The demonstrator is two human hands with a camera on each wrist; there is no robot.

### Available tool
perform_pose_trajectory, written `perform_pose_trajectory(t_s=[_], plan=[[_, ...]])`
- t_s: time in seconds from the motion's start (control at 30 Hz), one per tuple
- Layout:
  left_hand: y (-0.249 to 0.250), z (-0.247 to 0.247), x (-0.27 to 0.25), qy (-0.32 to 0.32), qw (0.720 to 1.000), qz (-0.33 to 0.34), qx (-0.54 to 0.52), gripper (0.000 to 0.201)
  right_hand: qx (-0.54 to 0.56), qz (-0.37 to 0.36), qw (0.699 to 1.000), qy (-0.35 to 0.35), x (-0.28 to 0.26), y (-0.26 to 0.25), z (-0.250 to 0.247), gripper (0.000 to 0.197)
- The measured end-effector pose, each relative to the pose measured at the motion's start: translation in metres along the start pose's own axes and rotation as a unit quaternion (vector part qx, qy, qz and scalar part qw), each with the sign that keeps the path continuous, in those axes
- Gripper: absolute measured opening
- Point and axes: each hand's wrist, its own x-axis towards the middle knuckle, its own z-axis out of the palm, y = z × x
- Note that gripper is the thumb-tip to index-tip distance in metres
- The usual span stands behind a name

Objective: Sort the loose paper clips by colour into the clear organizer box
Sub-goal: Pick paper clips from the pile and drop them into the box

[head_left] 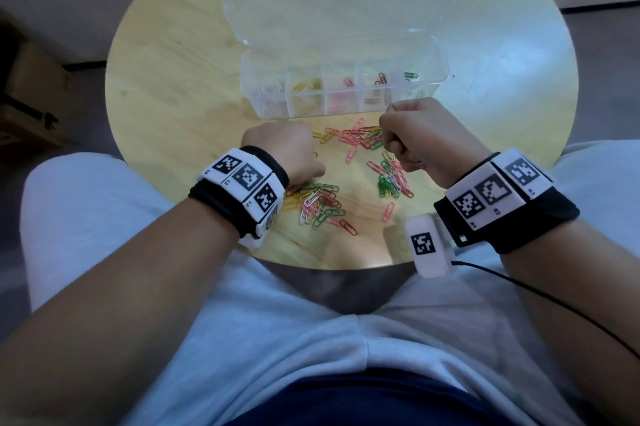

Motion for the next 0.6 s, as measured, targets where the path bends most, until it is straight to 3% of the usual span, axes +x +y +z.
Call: perform_pose_trajectory(t_s=[0.13, 0.33, 0.47, 0.6], plan=[[0.005, -0.001, 0.001, -0.009, 0.999, 0.03, 0.031, 0.03, 0.032, 0.018, 0.999, -0.002, 0.005, 0.002, -0.004, 0.026], [0.004, -0.029, 0.005, 0.027, 0.978, 0.126, -0.163, 0.035, 0.042, 0.011, 0.999, 0.014, 0.016, -0.006, -0.019, 0.023], [0.005, -0.045, 0.006, 0.065, 0.966, 0.167, -0.187, 0.033, 0.081, -0.045, 0.994, 0.05, 0.029, -0.032, -0.026, 0.021], [0.007, -0.045, 0.008, 0.036, 0.965, 0.178, -0.191, 0.035, 0.083, -0.131, 0.984, 0.083, 0.045, -0.058, -0.023, 0.019]])
